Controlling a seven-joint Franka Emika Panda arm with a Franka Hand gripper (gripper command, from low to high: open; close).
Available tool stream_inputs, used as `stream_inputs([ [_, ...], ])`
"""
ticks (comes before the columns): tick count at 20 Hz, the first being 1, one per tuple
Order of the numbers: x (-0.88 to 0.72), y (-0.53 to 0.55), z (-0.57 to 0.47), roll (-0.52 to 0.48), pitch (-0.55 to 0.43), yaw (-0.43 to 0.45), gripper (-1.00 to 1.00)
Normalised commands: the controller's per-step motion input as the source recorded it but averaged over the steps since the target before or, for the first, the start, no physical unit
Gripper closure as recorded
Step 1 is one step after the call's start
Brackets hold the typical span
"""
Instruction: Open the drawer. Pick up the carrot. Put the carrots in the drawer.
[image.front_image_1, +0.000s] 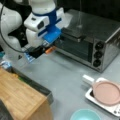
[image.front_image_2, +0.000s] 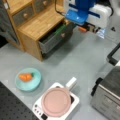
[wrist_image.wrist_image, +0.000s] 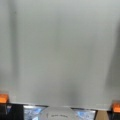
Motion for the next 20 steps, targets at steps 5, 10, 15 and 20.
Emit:
stream_inputs([
  [5, 0.16, -0.21, 0.22, -0.029, 0.206, 0.155, -1.0],
  [10, 0.23, -0.31, 0.16, -0.023, 0.218, 0.168, -1.0],
  [15, 0.27, -0.3, 0.08, -0.016, 0.19, 0.134, -1.0],
  [20, 0.29, -0.25, 0.06, -0.031, 0.156, 0.091, -1.0],
])
